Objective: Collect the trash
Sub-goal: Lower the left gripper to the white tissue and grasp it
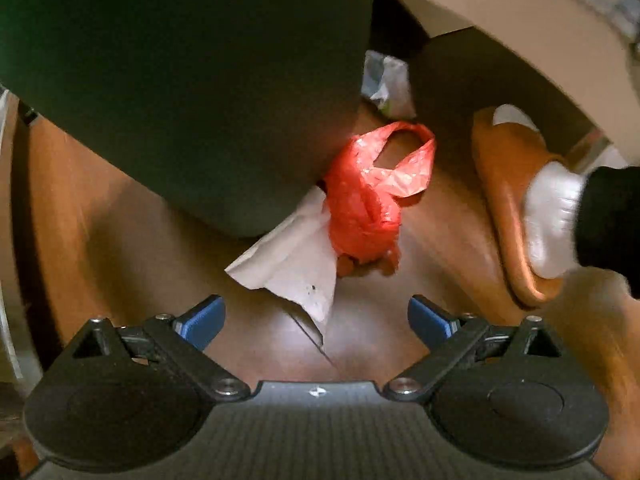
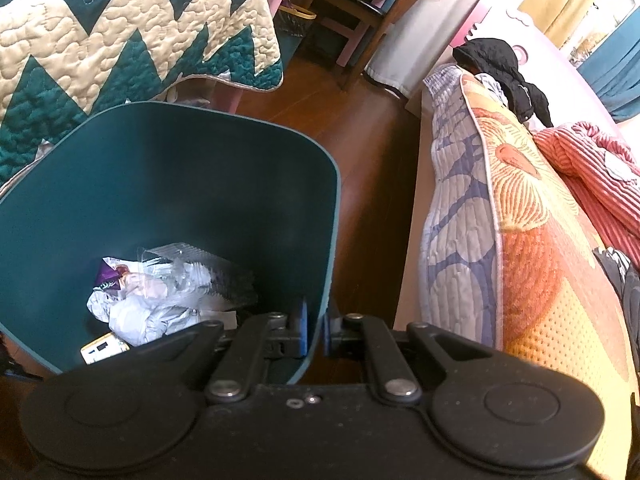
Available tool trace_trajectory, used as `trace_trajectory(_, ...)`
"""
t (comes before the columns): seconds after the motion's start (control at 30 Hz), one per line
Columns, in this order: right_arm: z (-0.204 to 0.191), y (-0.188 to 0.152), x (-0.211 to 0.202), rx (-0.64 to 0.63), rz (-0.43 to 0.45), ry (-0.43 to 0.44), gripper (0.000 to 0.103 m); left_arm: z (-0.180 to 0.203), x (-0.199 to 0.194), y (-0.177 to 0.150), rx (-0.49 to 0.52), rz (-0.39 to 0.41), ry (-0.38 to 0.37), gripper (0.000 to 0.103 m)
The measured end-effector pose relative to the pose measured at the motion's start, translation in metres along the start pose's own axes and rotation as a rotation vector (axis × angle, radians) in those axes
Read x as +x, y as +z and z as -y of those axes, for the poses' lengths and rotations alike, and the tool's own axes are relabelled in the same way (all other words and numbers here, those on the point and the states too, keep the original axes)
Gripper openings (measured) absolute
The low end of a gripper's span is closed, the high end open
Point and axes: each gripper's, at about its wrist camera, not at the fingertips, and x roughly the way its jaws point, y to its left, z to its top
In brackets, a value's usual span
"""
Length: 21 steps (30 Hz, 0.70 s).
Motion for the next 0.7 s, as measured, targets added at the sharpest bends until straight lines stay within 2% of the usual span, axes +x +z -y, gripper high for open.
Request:
trace_trajectory(0.2, 0.000, -0.001, 0.001, 0.005, -0.002, 0.002, 0.008, -0.015, 0.050, 0.000, -0.110, -0.090, 0.028, 0.098)
trace_trajectory(0.3, 0.001, -0.002, 0.002, 0.011, -0.006, 0.005, 0.008, -0.016, 0.065, -0.001, -0.107, -0.111, 0.037, 0.095)
trace_trajectory(0.37, 0.001, -0.002, 0.002, 0.012, -0.007, 0.005, 0.008, -0.013, 0.074, 0.001, -0.073, -0.124, 0.046, 0.078)
trace_trajectory(0.5, 0.001, -0.001, 0.001, 0.013, -0.007, 0.006, 0.008, -0.014, 0.089, 0.008, -0.102, -0.154, 0.027, 0.059)
trace_trajectory(0.57, 0.001, -0.001, 0.001, 0.012, -0.006, 0.005, 0.008, -0.011, 0.092, 0.011, -0.092, -0.159, 0.030, 0.043)
trace_trajectory(0.6, 0.001, -0.001, 0.001, 0.011, -0.005, 0.006, 0.008, -0.010, 0.092, 0.013, -0.083, -0.158, 0.025, 0.039)
trace_trajectory(0.67, 0.000, -0.001, 0.001, 0.009, -0.005, 0.004, 0.008, -0.011, 0.091, 0.015, -0.086, -0.163, 0.000, 0.006)
trace_trajectory(0.7, 0.000, -0.001, 0.002, 0.007, -0.005, 0.003, 0.008, -0.012, 0.089, 0.015, -0.089, -0.162, 0.003, 0.006)
